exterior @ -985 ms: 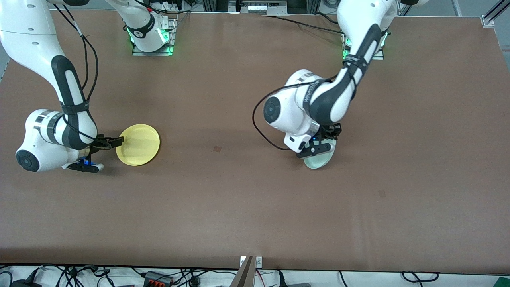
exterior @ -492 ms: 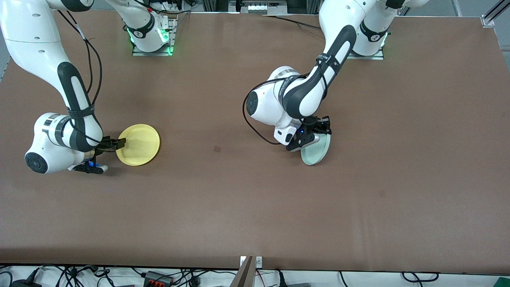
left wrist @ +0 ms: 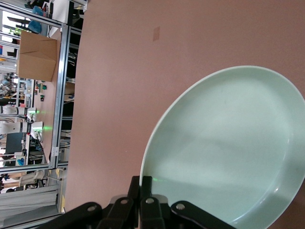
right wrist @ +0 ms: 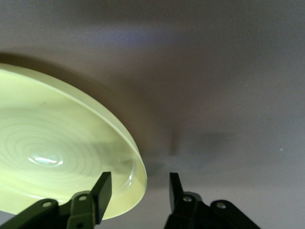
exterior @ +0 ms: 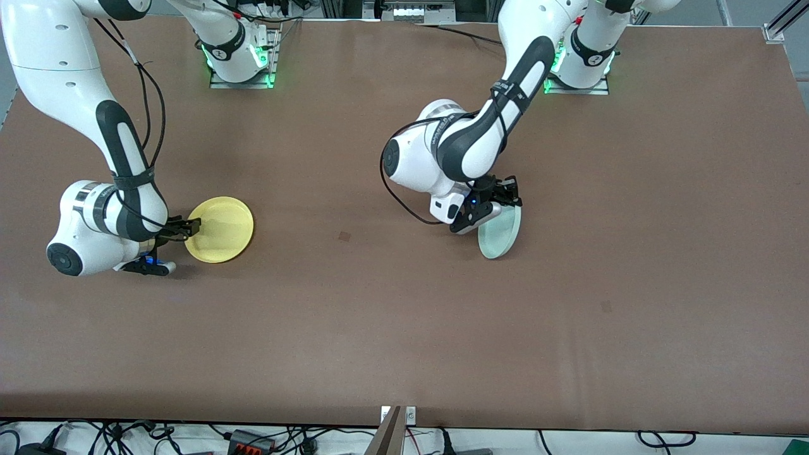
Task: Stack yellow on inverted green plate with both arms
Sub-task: 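Lift and flip the green plate while the right gripper grasps the yellow plate, then release the inverted green plate while the right gripper lifts the yellow plate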
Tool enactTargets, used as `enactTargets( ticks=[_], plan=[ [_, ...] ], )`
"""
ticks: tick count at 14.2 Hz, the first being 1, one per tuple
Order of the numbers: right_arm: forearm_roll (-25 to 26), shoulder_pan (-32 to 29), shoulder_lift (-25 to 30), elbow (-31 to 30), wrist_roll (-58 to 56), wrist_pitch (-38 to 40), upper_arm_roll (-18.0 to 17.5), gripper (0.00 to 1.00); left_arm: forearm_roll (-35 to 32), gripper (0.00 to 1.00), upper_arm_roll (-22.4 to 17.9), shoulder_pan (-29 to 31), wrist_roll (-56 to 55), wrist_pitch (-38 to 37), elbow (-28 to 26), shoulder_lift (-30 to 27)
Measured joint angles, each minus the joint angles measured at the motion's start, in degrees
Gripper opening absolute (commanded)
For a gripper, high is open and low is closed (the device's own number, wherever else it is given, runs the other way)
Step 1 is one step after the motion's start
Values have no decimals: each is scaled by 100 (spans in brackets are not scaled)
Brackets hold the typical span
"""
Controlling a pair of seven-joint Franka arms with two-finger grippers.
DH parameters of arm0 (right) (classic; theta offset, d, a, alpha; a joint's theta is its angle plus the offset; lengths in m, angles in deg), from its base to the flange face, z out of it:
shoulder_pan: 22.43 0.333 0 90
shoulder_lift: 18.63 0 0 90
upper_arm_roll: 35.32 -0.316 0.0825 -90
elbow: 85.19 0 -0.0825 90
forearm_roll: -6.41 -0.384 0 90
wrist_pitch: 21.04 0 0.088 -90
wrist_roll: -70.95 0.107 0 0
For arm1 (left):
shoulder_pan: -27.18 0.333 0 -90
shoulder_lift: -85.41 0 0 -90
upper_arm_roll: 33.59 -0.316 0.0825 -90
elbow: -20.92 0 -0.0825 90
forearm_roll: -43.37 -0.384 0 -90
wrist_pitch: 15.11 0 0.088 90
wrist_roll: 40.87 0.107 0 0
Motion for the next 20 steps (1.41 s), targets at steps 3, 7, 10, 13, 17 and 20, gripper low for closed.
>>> enactTargets(
  ticks=[3, 7, 10, 13, 17, 20],
  plan=[
    [0, -1, -8, 0, 0, 0, 0, 13, 0, 94, 0, -67, -106, 39, 30, 30],
    [-32, -9, 1, 12, 1, 26, 1, 0, 81, 96, 14, -96, -135, 392, 168, 101],
    [-48, -13, 52, 43, 1, 78, 2, 0, 483, 96, 30, -197, -141, 766, 281, 94],
    [-48, -8, 125, 215, 1, 359, 2, 0, 911, 96, 43, -285, -142, 1324, 376, 41],
    [-45, -12, 361, 698, 4, 1134, 18, 0, 1624, 96, 141, -279, -157, 2731, 361, 259],
    [-42, 5, 511, 1316, 3, 1748, 14, 0, 1893, 97, 184, -281, -163, 3223, 363, 292]
  ],
)
